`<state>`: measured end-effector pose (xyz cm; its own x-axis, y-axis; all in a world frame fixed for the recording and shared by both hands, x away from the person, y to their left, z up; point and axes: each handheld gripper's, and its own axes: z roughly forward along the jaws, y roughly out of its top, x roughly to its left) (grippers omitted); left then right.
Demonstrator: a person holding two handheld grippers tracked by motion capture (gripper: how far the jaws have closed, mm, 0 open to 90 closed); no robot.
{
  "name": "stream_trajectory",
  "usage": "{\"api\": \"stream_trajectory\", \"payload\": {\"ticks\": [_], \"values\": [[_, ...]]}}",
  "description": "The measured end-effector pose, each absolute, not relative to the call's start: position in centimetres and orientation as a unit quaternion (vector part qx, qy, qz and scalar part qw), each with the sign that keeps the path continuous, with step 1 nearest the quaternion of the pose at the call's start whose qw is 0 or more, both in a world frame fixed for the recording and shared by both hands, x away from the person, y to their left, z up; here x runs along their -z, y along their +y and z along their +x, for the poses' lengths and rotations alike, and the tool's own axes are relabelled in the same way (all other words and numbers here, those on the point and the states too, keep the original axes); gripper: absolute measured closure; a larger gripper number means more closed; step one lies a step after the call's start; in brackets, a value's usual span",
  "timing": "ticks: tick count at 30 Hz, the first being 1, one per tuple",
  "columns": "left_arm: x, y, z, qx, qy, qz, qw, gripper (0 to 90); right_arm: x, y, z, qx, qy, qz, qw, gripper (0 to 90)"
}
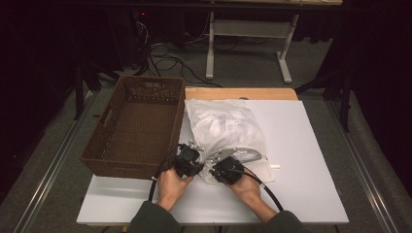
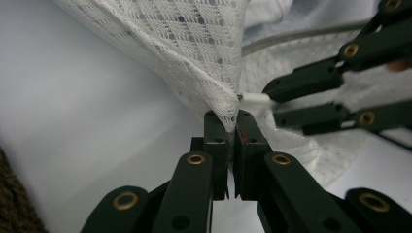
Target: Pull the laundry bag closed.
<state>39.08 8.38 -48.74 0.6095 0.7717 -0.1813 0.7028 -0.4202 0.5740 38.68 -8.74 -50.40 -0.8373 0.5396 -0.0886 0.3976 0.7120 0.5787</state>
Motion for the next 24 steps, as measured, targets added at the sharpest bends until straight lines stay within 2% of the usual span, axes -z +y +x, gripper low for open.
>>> {"api": "stream_trajectory", "payload": {"ticks": [17, 24], "values": [[48.7, 8.3, 39.0, -0.064, 0.435, 0.845, 0.304, 85.5, 49.2, -8.5, 39.1, -0.303, 0.907, 0.259, 0.137, 74.0], [48.7, 8.4, 39.0, -0.066, 0.432, 0.847, 0.303, 85.5, 49.4, -7.7, 39.6, -0.297, 0.912, 0.250, 0.135, 77.3]]}}
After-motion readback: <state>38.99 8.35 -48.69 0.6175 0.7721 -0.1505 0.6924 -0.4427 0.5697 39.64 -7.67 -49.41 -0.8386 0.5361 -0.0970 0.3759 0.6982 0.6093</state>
